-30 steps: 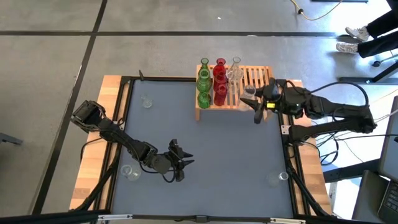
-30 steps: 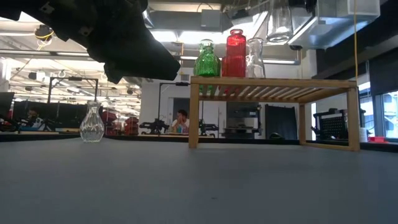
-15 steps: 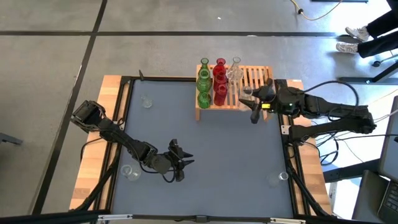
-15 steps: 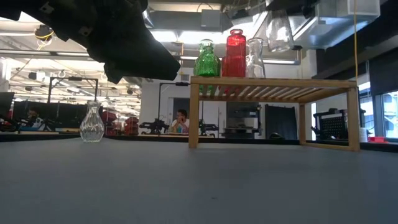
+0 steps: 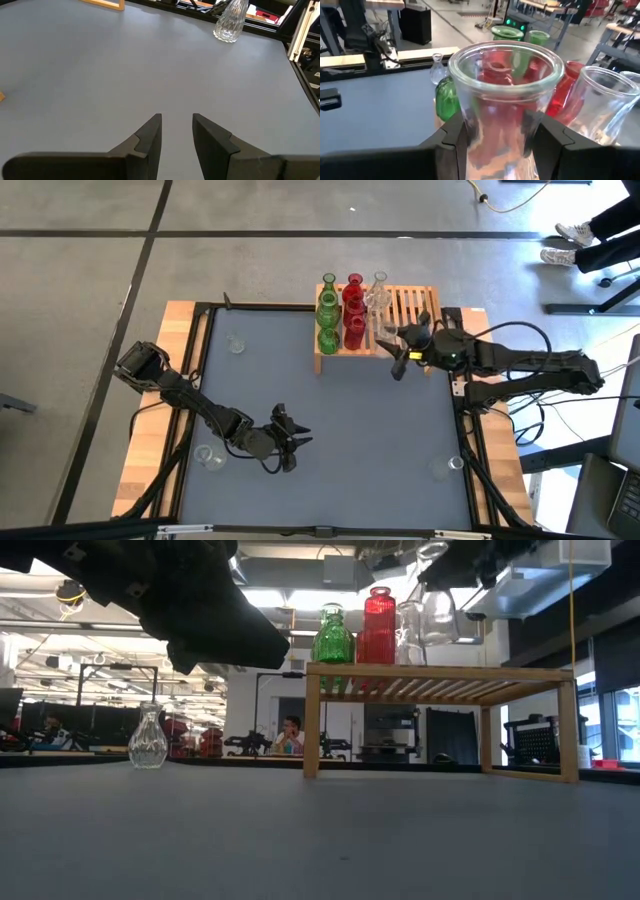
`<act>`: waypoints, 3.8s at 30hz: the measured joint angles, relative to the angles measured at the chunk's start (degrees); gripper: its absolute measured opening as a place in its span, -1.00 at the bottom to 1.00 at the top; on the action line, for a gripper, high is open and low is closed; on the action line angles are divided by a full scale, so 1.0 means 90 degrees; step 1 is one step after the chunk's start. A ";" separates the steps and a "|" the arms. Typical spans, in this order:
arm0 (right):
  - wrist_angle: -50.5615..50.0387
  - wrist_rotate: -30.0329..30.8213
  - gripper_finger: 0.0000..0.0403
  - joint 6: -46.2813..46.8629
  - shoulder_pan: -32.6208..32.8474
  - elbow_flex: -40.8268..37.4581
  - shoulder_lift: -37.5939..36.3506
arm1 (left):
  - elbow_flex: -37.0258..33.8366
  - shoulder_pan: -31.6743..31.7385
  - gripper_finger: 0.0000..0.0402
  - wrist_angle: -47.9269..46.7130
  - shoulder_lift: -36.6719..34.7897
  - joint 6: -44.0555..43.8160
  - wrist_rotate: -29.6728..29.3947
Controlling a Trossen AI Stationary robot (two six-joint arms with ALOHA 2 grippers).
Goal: Sort vases onto shelf
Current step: Put the center transparent vase on the shelf, aligned with the other transparent vases, then put the bottom right transparent vase on the shelf
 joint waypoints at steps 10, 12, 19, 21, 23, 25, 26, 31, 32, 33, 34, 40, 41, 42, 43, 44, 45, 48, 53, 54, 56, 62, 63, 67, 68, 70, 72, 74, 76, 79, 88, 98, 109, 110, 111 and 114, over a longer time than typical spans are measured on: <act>0.0385 0.0013 -0.31 -0.0091 0.0000 -0.0220 -0.0126 | 0.0002 0.0000 -0.49 0.0000 0.0000 0.0005 0.0000; 0.0537 0.0005 -0.31 -0.0099 0.0000 -0.0220 -0.0086 | 0.0002 0.0000 -0.49 0.0000 0.0000 0.0004 0.0002; 0.0549 0.0064 -0.31 -0.0099 0.0000 -0.0222 -0.0022 | 0.0002 0.0000 -0.49 0.0000 0.0000 0.0002 0.0000; 0.0549 0.0064 -0.31 -0.0096 0.0000 -0.0222 0.0058 | 0.0002 0.0000 -0.49 -0.0001 0.0000 0.0001 0.0000; 0.0552 0.0051 -0.31 -0.0094 0.0000 -0.0222 0.0157 | 0.0002 0.0000 -0.49 0.0002 0.0000 -0.0030 0.0001; 0.0680 0.0045 -0.31 -0.0092 0.0001 -0.0292 0.0224 | 0.0002 0.0000 -0.49 0.0002 0.0000 -0.0034 0.0002; 0.0837 0.0045 -0.31 -0.0091 0.0001 -0.0374 0.0246 | 0.0002 0.0000 -0.49 0.0005 0.0000 -0.0034 0.0002; 0.1553 0.0107 -0.31 -0.0134 0.0000 -0.0859 0.0156 | 0.0002 -0.0022 -0.49 0.0012 0.0000 -0.0034 0.0002; 0.1617 0.0126 -0.31 -0.0162 -0.0017 -0.0903 0.0138 | 0.0002 -0.0035 -0.49 0.0012 0.0000 -0.0034 0.0000; 0.1630 0.0162 -0.31 -0.0208 -0.0059 -0.0923 0.0131 | 0.0002 -0.0041 -0.49 0.0012 0.0000 -0.0033 0.0000; 0.1606 0.0172 -0.31 -0.0231 -0.0130 -0.0929 0.0131 | 0.0002 -0.0042 -0.49 0.0012 0.0000 -0.0033 0.0000; 0.1603 -0.0202 -0.31 -0.0042 -0.0612 -0.0931 0.0195 | 0.0002 -0.0044 -0.49 0.0012 0.0000 -0.0038 0.0000; 0.1571 -0.0264 -0.31 0.0018 -0.0667 -0.0932 0.0198 | 0.0002 -0.0044 -0.49 0.0012 0.0000 -0.0039 0.0000; 0.1569 -0.0281 -0.31 0.0036 -0.0708 -0.0934 0.0208 | 0.0002 -0.0044 -0.49 0.0012 0.0000 -0.0039 0.0000; 0.1583 -0.0275 -0.31 0.0041 -0.0724 -0.0934 0.0228 | 0.0002 -0.0044 -0.49 0.0012 0.0000 -0.0039 0.0001; 0.1586 -0.0245 -0.31 0.0045 -0.0724 -0.0934 0.0239 | 0.0002 -0.0044 -0.49 0.0012 0.0000 -0.0039 0.0002; 0.1570 -0.0210 -0.31 0.0047 -0.0724 -0.0934 0.0248 | 0.0002 -0.0044 -0.49 0.0012 0.0000 -0.0040 0.0001; 0.1582 -0.0124 -0.31 0.0006 -0.0724 -0.0936 0.0250 | 0.0002 -0.0044 -0.49 0.0012 0.0000 -0.0043 0.0000; 0.1637 0.0077 -0.23 0.0013 -0.0719 -0.0931 0.0400 | 0.0002 -0.0044 -0.49 0.0012 0.0000 -0.0046 0.0000; 0.1648 0.0172 -0.20 0.0054 -0.0719 -0.0931 0.0434 | 0.0002 -0.0044 -0.49 0.0013 0.0000 -0.0047 0.0000; 0.1708 0.0318 -0.12 0.0073 -0.0719 -0.0926 0.0503 | 0.0002 -0.0044 -0.49 0.0015 0.0000 -0.0049 0.0000; 0.1728 0.0659 0.14 0.0059 -0.0707 -0.0929 0.0575 | 0.0002 -0.0044 -0.49 0.0015 0.0000 -0.0051 0.0002; 0.1730 0.0665 0.18 0.0057 -0.0707 -0.0929 0.0568 | 0.0002 -0.0044 -0.49 0.0015 0.0000 -0.0051 0.0002; 0.1806 0.0664 0.29 -0.0075 -0.0707 -0.0929 0.0522 | 0.0002 -0.0044 -0.49 0.0015 0.0000 -0.0051 0.0002; 0.1862 0.0662 0.31 -0.0118 -0.0704 -0.0929 0.0522 | 0.0002 -0.0044 -0.49 0.0016 0.0000 -0.0051 0.0002; 0.1748 0.0655 0.34 -0.0147 -0.0702 -0.0897 0.0479 | 0.0002 -0.0044 -0.49 0.0017 0.0000 -0.0051 0.0015; 0.1563 0.0606 0.35 -0.0165 -0.0702 -0.0737 0.0451 | 0.0002 -0.0044 -0.49 0.0017 0.0000 -0.0054 0.0017; 0.1127 0.0602 0.35 -0.0164 -0.0702 -0.0502 0.0401 | 0.0002 -0.0044 -0.49 0.0017 0.0000 -0.0054 0.0017; 0.0572 0.0610 0.35 -0.0158 -0.0702 -0.0242 0.0356 | 0.0002 -0.0044 -0.49 0.0017 0.0000 -0.0056 0.0017; -0.0091 0.0517 0.35 -0.0127 -0.0702 0.0178 0.0345 | 0.0002 -0.0044 -0.49 0.0021 0.0000 -0.0100 0.0021; -0.1857 0.0130 0.35 0.0298 -0.0702 0.1356 0.0306 | 0.0002 -0.0044 -0.49 0.0049 0.0000 -0.0110 0.0029; -0.4359 -0.0910 0.36 0.1844 0.0117 0.2548 0.0062 | 0.0002 -0.0163 -0.49 0.0056 0.0000 -0.0156 -0.0166; -0.5145 -0.1983 0.36 0.4008 0.2384 0.1813 -0.0169 | 0.0002 -0.0181 -0.49 0.0098 0.0000 0.0500 -0.0255; -0.5142 -0.2020 0.36 0.4150 0.2551 0.1755 -0.0132 | 0.0002 -0.0175 -0.49 0.0100 0.0000 0.0533 -0.0276; -0.5164 -0.2024 0.36 0.4279 0.2719 0.1704 -0.0089 | 0.0002 -0.0175 -0.49 0.0104 0.0000 0.0585 -0.0282; -0.5139 -0.1832 0.36 0.4638 0.3258 0.1609 0.0143 | 0.0002 -0.0154 -0.49 0.0205 0.0000 0.0812 -0.0282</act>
